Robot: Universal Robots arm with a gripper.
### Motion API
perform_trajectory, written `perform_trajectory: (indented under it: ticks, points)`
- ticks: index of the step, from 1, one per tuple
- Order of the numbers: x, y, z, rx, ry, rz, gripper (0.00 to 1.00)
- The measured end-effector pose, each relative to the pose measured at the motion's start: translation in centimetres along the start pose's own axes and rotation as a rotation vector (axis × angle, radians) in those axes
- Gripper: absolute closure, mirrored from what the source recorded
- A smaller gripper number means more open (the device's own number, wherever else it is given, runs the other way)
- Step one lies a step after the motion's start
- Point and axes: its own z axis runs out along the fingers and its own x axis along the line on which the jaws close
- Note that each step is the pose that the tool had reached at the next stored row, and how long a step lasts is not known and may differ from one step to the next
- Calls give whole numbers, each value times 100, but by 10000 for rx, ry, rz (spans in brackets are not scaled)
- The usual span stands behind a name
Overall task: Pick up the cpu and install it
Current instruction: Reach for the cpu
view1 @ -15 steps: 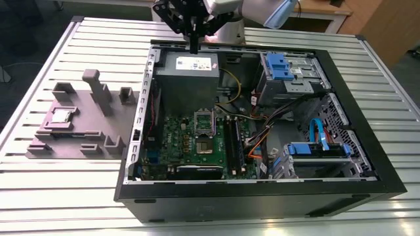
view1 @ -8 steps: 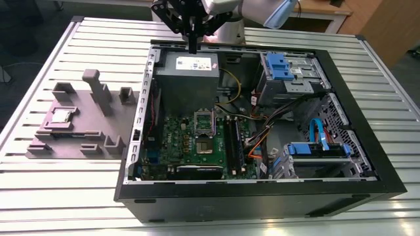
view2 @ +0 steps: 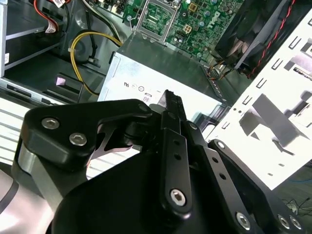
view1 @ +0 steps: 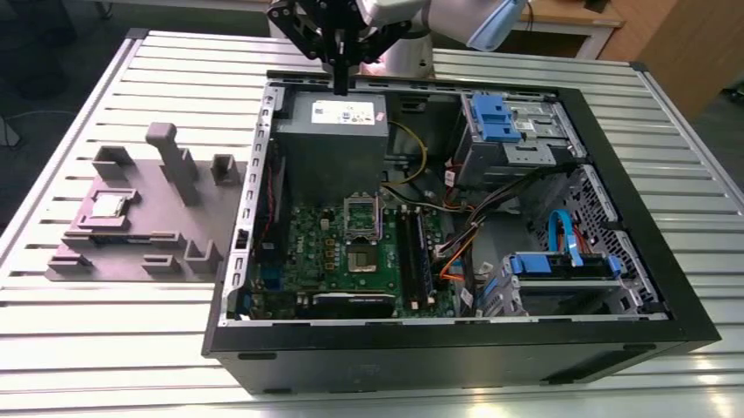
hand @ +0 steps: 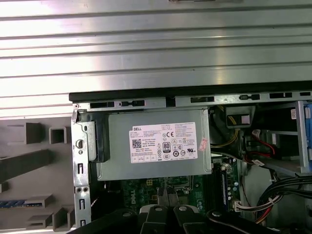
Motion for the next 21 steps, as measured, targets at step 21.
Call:
perform_trajectory:
  ticks: [21]
  points:
    - [87,-7,-2,1,0,-1,89]
